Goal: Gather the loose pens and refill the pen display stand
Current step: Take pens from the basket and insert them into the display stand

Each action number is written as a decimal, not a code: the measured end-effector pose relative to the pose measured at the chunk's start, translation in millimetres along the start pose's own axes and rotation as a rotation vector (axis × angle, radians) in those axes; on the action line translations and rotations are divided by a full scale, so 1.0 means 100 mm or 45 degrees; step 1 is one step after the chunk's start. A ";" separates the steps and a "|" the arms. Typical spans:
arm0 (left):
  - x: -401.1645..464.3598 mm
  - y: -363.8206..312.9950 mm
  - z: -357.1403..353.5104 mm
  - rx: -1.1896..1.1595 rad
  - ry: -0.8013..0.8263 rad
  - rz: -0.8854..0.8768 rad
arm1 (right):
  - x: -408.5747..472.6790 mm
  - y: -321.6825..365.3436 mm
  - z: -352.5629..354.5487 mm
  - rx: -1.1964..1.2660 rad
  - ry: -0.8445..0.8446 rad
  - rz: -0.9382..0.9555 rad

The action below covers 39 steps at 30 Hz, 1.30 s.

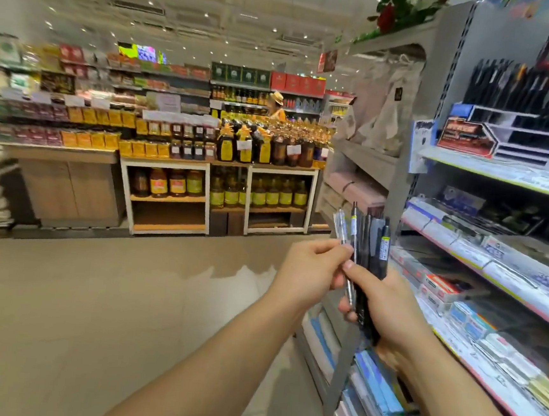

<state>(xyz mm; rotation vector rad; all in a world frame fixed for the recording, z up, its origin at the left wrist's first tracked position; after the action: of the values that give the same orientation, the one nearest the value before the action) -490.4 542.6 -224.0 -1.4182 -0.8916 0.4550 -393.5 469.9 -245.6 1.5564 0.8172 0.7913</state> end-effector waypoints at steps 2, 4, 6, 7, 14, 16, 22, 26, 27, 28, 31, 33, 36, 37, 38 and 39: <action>0.34 0.02 0.17 0.059 -0.024 -0.014 | 0.44 -0.01 -0.11 0.031 0.073 0.029; 0.70 0.01 0.38 0.161 -0.053 -0.035 | 0.88 0.00 -0.26 0.081 0.161 0.059; 1.06 -0.05 0.57 0.301 -0.082 -0.075 | 1.30 0.05 -0.41 0.142 0.249 0.058; 1.23 -0.09 0.65 0.339 -0.105 -0.093 | 1.50 0.09 -0.47 0.187 0.299 0.050; 2.32 -0.28 0.65 0.193 -0.302 -0.250 | 2.65 0.51 -0.51 0.376 0.232 0.115; 2.70 -0.33 0.52 0.156 -0.321 -0.349 | 2.91 0.68 -0.30 0.355 0.114 0.197; 3.88 -0.27 -0.30 -0.023 -0.065 -0.606 | 3.43 1.17 0.77 0.151 -0.323 0.444; 4.49 -0.13 -1.11 -0.365 0.282 -0.661 | 3.55 1.38 1.49 -0.097 -0.695 0.551; 4.61 -0.11 -1.31 -0.411 0.349 -0.678 | 3.55 1.43 1.62 -0.159 -0.767 0.577; 4.72 -0.11 -1.49 -0.450 0.417 -0.695 | 3.54 1.48 1.73 -0.230 -0.841 0.607; 5.07 -0.19 -1.96 -0.575 0.587 -0.732 | 3.51 1.67 1.98 -0.387 -1.050 0.646; 5.30 -0.28 -2.18 -0.689 0.637 -0.777 | 3.47 1.79 2.10 -0.320 -1.125 0.639; 5.65 -0.48 -2.40 -0.801 0.618 -0.873 | 3.40 1.99 2.19 -0.331 -1.226 0.661; 5.76 -0.55 -2.44 -0.803 0.600 -0.920 | 3.37 2.07 2.20 -0.353 -1.256 0.684; 5.84 -0.63 -2.47 -0.782 0.577 -0.986 | 3.35 2.15 2.22 -0.364 -1.284 0.706; 5.92 -0.69 -2.48 -0.734 0.539 -1.071 | 3.33 2.24 2.25 -0.376 -1.310 0.719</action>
<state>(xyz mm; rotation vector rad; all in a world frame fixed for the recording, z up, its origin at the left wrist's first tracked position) 43.4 814.0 15.7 -1.4069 -1.2069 -0.7628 -9.3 610.5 -34.0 1.6459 -0.4840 0.3566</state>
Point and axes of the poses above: each hand's wrist, its own x-axis towards the middle knuckle, its own z-axis out of the back of the hand, y = z × x, the point moved 2 cm from there along x, towards the middle knuckle, and after that the axes turned 6 degrees about -z, right-handed, at the moved point
